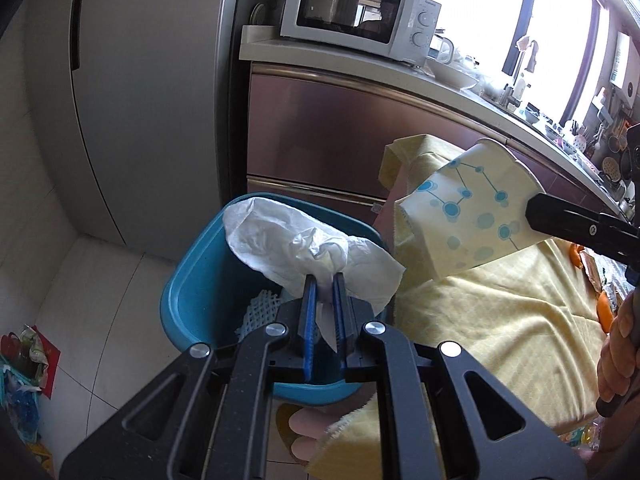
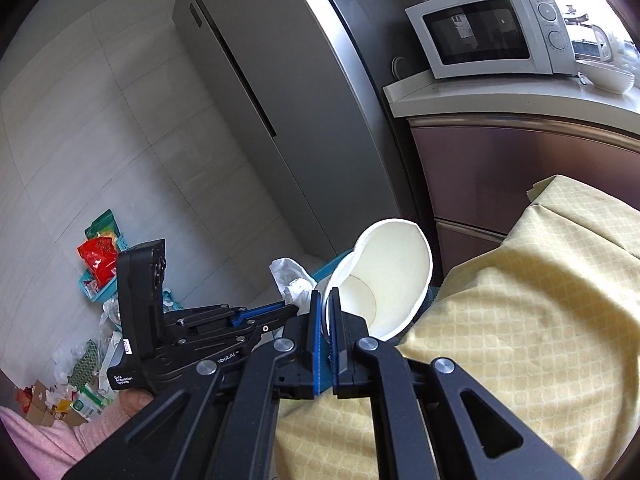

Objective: Collect trash
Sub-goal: 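Carry white tissue in left gripper while right gripper carries paper cup toward teal bin, then open left gripper over teal bin while right gripper releases the white cup into it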

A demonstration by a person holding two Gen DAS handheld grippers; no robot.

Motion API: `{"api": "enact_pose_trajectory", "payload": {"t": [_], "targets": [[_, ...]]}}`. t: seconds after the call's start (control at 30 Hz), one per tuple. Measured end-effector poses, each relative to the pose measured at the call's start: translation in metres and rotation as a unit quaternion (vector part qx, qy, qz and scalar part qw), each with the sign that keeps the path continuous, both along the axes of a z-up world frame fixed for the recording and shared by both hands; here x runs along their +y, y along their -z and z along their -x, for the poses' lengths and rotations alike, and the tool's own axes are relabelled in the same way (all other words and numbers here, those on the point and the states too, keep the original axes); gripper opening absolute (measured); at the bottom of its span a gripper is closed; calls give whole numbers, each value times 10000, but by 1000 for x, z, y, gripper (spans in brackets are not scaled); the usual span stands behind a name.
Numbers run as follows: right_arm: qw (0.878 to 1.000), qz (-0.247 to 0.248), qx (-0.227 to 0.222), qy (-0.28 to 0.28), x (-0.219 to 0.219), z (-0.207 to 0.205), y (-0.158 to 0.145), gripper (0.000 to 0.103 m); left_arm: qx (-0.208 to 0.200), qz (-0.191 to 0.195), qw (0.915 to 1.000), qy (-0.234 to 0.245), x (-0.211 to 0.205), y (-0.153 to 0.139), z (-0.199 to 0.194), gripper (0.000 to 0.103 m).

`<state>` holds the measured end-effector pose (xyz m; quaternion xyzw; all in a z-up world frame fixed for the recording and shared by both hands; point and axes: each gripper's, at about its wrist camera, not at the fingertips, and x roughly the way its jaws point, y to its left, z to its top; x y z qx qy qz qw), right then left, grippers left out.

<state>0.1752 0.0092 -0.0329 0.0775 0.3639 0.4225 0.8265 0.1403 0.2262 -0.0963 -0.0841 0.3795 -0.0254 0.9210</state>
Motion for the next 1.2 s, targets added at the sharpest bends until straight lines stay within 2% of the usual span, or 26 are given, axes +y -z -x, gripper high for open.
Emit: {"api": "enact_pose_trajectory", "payload": {"t": [0.47, 0.57, 0.73, 0.8, 1.0, 1.2], "targets": [[9979, 527, 239, -306, 44, -12, 32, 3, 441, -33, 9987, -254, 22, 38, -31, 11], [9969, 618, 350, -327, 52, -16, 42, 3, 519, 50, 9982, -296, 26, 48, -39, 15], [9953, 742, 551, -277, 62, -21, 57, 8, 692, 189, 9964, -443, 32, 65, -51, 15], [9950, 720, 646, -247, 62, -22, 60, 14, 679, 229, 9961, -505, 34, 68, -51, 16], [9958, 625, 638, -188, 53, -18, 59, 14, 494, 167, 9968, -599, 29, 59, -43, 18], [9980, 422, 464, -48, 22, -4, 44, 17, 103, 140, 9993, -334, 11, 33, -25, 29]]}}
